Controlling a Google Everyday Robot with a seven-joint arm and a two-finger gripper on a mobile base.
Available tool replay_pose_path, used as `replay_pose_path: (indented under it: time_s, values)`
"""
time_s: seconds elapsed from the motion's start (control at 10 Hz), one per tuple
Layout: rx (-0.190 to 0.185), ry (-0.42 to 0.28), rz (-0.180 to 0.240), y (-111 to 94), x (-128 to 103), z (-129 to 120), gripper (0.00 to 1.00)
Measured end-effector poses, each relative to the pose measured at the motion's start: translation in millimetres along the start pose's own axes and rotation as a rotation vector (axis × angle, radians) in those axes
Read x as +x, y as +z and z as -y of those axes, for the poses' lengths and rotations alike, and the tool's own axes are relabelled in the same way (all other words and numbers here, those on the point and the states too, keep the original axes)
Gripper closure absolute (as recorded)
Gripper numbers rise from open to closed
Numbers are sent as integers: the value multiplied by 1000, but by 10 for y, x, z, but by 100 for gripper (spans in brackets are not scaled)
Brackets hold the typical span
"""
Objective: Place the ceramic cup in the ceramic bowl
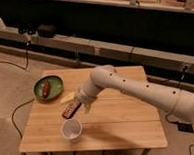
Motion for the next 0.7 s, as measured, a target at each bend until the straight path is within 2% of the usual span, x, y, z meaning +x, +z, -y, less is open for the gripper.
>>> replay_pose_path:
  time_s: [0.2, 0.7]
  values:
    - [-28, 5, 14, -52, -85, -39, 20]
    - [-33, 7, 19, -40, -87, -36, 20]
